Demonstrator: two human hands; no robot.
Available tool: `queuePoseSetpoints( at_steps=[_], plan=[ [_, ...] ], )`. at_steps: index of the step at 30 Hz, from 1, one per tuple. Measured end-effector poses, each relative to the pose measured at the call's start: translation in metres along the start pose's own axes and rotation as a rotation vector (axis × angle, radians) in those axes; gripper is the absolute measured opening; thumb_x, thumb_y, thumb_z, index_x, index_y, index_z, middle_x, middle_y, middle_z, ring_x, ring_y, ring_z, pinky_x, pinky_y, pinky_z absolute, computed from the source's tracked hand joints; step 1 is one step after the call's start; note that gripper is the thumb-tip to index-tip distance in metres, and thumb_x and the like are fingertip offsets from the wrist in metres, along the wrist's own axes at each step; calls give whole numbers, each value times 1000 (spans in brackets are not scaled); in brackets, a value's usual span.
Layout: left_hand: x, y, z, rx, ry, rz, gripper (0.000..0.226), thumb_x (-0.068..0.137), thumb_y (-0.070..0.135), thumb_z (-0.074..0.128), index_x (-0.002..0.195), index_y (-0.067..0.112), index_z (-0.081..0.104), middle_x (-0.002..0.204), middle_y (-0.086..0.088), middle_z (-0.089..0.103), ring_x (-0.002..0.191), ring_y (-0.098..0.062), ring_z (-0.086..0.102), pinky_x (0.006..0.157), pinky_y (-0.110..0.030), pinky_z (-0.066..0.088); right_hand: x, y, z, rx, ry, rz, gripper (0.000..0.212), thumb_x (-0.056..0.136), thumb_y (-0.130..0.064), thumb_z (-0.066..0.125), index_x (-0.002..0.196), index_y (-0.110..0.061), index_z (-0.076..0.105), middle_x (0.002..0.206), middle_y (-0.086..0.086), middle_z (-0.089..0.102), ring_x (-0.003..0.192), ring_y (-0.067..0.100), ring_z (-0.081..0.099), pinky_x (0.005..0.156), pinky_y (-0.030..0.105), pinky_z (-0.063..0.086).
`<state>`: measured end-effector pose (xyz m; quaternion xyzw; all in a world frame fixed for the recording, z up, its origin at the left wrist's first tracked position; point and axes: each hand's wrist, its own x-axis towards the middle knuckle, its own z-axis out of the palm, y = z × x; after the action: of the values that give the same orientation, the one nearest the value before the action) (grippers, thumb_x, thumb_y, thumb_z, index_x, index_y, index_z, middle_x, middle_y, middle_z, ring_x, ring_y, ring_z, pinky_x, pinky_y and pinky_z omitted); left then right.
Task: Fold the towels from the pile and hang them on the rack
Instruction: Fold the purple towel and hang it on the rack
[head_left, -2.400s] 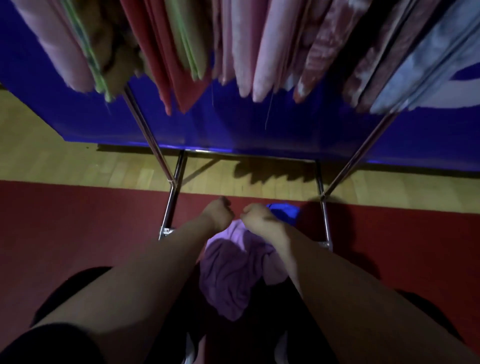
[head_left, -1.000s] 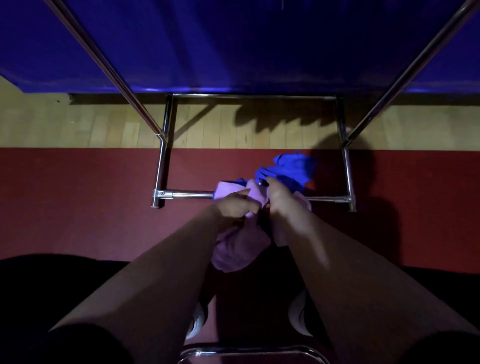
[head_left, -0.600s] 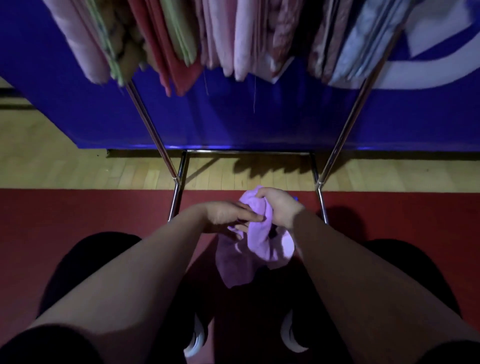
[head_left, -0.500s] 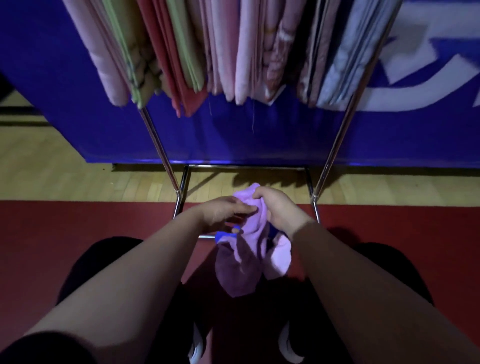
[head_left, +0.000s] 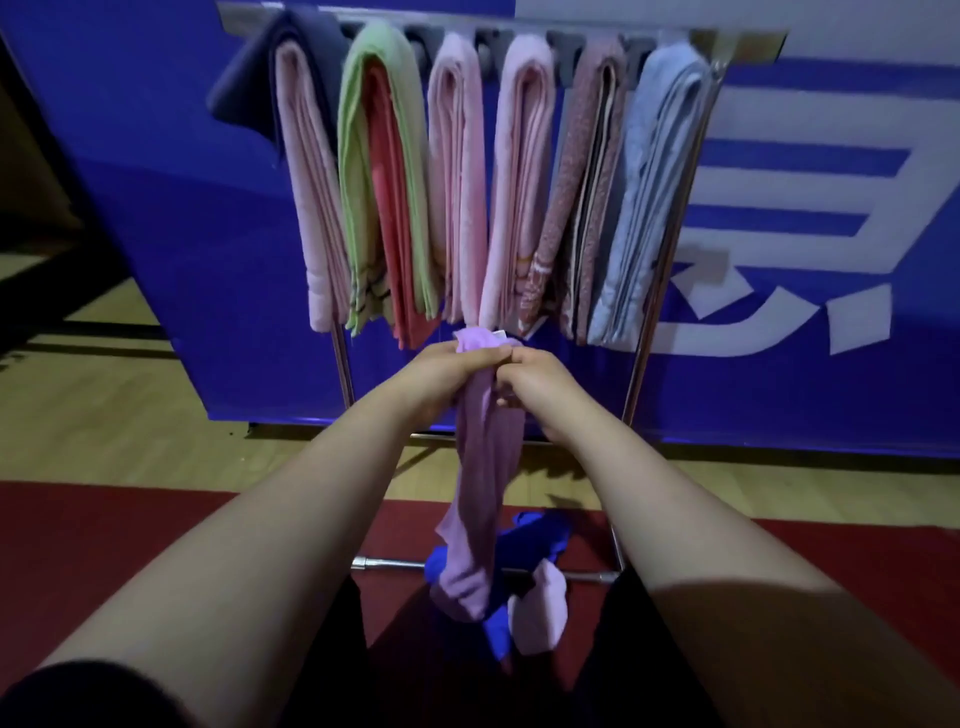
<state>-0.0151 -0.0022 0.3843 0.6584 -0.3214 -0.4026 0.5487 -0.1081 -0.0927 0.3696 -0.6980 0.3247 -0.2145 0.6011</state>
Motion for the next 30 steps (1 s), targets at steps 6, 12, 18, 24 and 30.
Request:
queuePoseSetpoints(
  at_steps=[6, 12, 18, 24, 30],
  plan=[
    [-11, 53, -5, -9, 146, 152, 3, 94, 19, 58, 91, 18, 59, 89, -2, 64, 79, -18, 64, 77, -32, 56, -10, -41, -13, -70, 214, -356, 22, 79, 7, 65, 87, -14, 62, 87, 3, 62, 74, 10, 57, 75, 19, 47],
    [-49, 100, -8, -70, -1, 201, 18, 93, 1, 38, 82, 5, 51, 48, -4, 58, 40, -11, 56, 39, -13, 40, -23, -74, -46, 45, -169, -250, 88, 74, -4, 81, 146, -25, 36, 136, -6, 52, 126, 13, 51, 107, 32, 40],
    [-72, 116, -13, -51, -76, 279, 27, 93, 19, 62, 111, 0, 65, 99, -22, 72, 89, -28, 70, 83, -41, 59, -47, -99, -47, 104, -394, -216, 59, 74, 0, 77, 129, -8, 56, 122, 20, 66, 118, 32, 61, 107, 47, 42],
    [-82, 126, -26, -20, 76, 382, 16, 100, 18, 53, 107, 9, 64, 88, -9, 72, 75, -17, 71, 62, -28, 59, -56, -111, -55, 140, -288, -245, 43, 74, -15, 79, 114, -9, 65, 105, 13, 71, 98, 27, 64, 87, 42, 49],
    [-91, 139, -36, -50, 38, 329, 11, 93, 15, 63, 99, 7, 67, 76, -9, 73, 66, -19, 69, 52, -24, 55, -60, -117, -73, -88, -71, -326, 21, 77, -14, 76, 73, -26, 60, 75, 0, 65, 74, 15, 59, 70, 32, 44]
  ],
)
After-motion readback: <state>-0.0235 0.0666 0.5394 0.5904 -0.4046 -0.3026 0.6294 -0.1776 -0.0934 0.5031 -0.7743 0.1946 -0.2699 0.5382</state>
